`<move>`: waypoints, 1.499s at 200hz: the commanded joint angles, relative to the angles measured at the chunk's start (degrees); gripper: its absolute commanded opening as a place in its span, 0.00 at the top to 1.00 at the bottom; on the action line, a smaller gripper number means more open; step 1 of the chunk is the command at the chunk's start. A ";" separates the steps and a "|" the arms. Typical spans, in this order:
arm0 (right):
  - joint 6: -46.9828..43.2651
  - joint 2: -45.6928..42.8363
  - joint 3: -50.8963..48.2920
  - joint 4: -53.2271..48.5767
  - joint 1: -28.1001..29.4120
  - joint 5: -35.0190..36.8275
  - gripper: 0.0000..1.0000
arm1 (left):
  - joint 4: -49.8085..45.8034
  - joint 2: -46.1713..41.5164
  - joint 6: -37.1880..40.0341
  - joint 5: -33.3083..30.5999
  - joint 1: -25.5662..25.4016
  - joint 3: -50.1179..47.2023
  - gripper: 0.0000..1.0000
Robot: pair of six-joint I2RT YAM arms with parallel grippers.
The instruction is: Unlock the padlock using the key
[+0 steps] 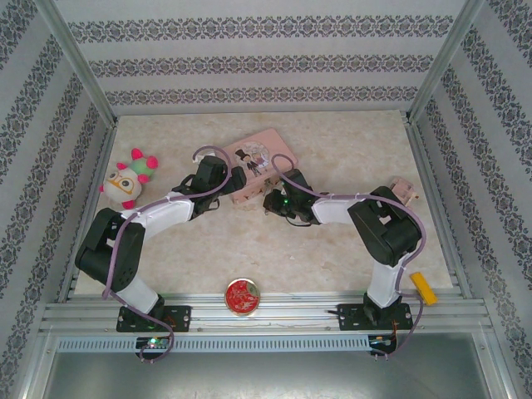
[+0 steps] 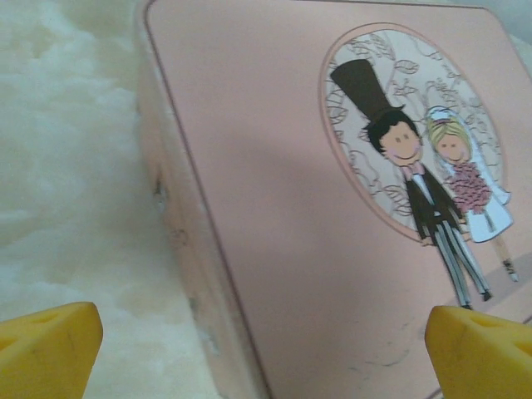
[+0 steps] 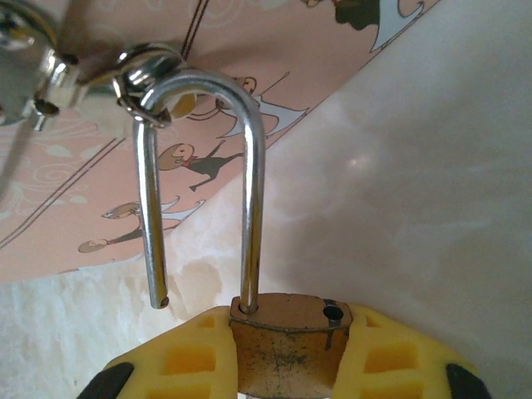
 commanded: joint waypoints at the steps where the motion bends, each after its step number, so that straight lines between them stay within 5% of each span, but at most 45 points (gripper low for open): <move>1: 2.27 0.66 -0.13 6.02 -0.82 -0.12 1.00 | -2.78 1.63 1.66 -3.91 -0.05 1.31 0.01; 300: 19.04 7.67 -1.39 28.02 -6.35 -2.06 1.00 | -2.59 4.28 1.21 -2.43 -0.08 -2.55 0.01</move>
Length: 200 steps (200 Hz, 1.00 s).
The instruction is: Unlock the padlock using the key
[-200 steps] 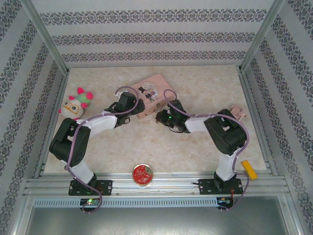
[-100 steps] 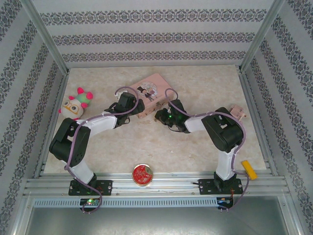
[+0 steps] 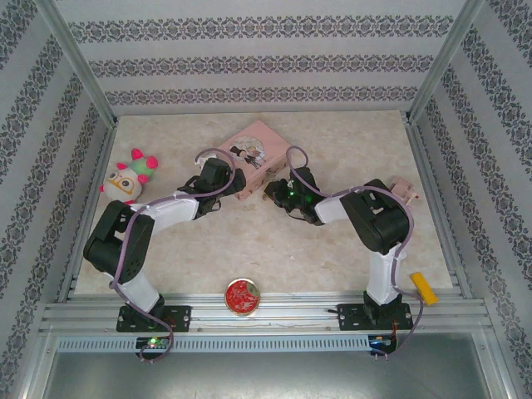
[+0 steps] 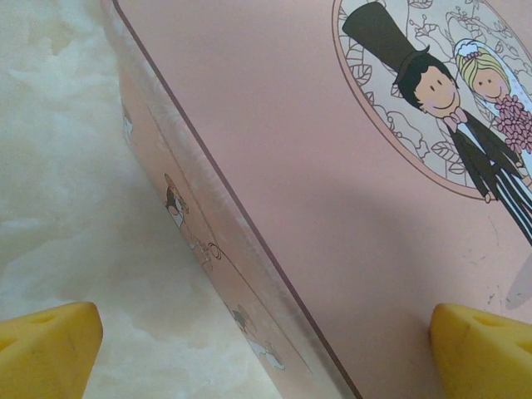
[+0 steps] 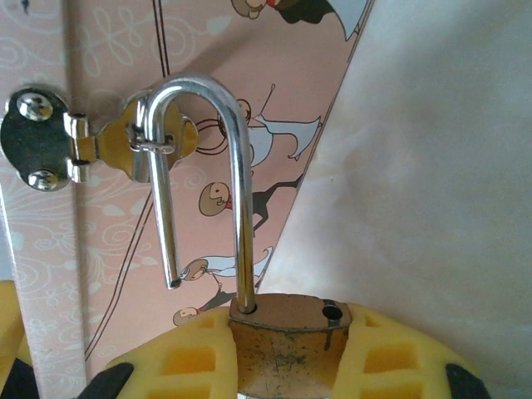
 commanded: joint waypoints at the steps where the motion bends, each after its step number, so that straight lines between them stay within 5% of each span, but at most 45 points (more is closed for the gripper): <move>1: 2.16 1.28 1.37 4.88 -1.72 3.30 1.00 | -5.33 0.04 0.38 0.10 -0.09 -2.42 0.01; 200: 4.74 3.49 2.37 9.99 -4.53 5.13 1.00 | -5.19 -0.67 0.27 -0.06 -0.10 -3.78 0.01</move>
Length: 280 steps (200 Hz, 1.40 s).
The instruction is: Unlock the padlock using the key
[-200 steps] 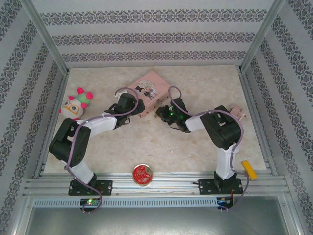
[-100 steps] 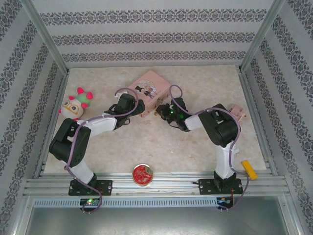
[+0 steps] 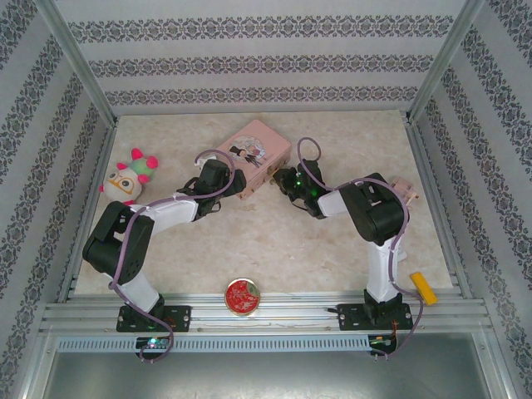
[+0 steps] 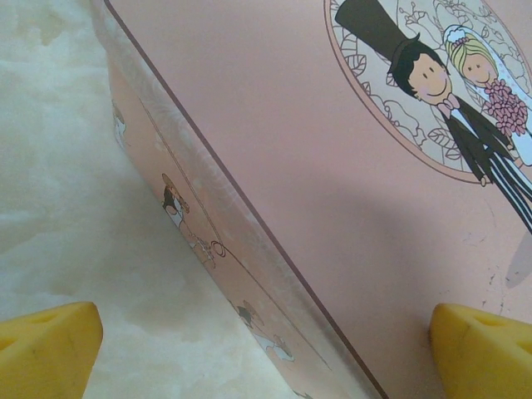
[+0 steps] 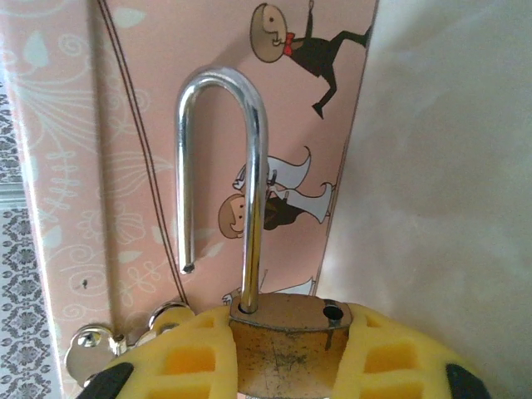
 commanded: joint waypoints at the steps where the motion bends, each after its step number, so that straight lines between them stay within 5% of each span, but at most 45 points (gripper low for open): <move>1: -1.28 -1.43 -1.24 2.93 -0.25 1.57 1.00 | -6.67 -0.12 0.75 -1.09 -0.10 -2.40 0.01; 76: -12.80 -17.34 -12.07 -8.17 -0.96 0.39 1.00 | -6.85 -3.88 1.90 -3.37 0.60 -2.76 0.06; 152: -42.17 -31.69 -6.35 -55.66 -1.37 4.61 1.00 | -3.68 -10.80 -2.13 1.49 4.51 -1.71 0.01; 209: -53.75 -25.68 3.07 -69.63 -5.15 7.60 1.00 | -1.83 -4.77 -5.52 10.77 6.53 3.63 0.01; 280: -59.52 -17.47 11.25 -75.43 -8.16 11.79 0.99 | 1.33 5.87 -7.69 19.23 8.46 10.34 0.01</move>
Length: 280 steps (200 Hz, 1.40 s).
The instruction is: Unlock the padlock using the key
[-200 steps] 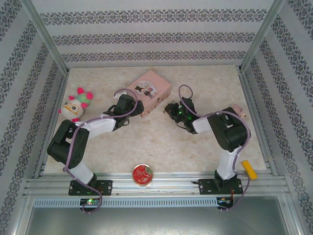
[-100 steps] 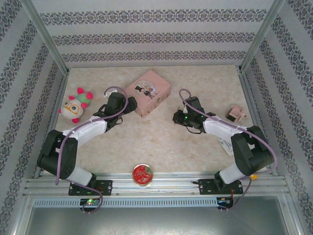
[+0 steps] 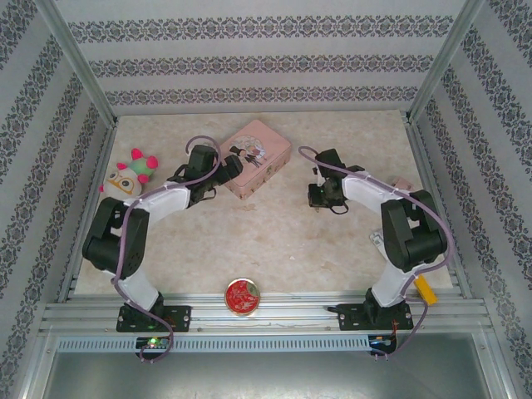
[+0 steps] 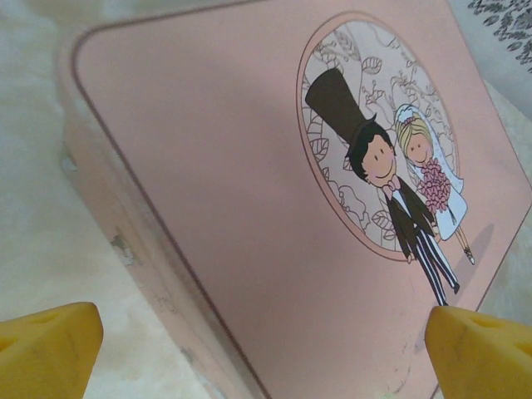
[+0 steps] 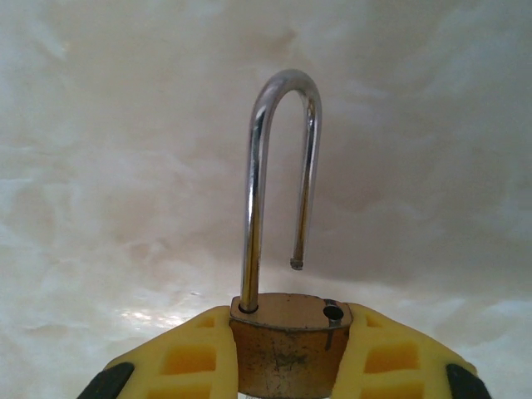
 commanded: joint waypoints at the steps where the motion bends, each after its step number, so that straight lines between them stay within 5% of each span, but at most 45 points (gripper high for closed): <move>1: -3.11 0.59 2.30 -3.39 -1.17 2.03 0.99 | 3.07 3.20 -1.59 5.02 1.65 3.65 0.01; 111: -3.08 -1.30 -0.80 -3.39 -2.14 1.43 0.99 | 16.13 24.06 -0.03 20.79 3.51 24.53 0.19; 160: -4.17 -2.62 -1.75 -4.30 -3.10 2.69 0.98 | 19.20 27.39 -3.36 20.96 4.81 29.83 0.23; 280: -10.77 5.29 3.58 -6.72 -6.59 1.90 0.62 | 14.18 26.13 0.34 18.81 4.94 28.65 0.23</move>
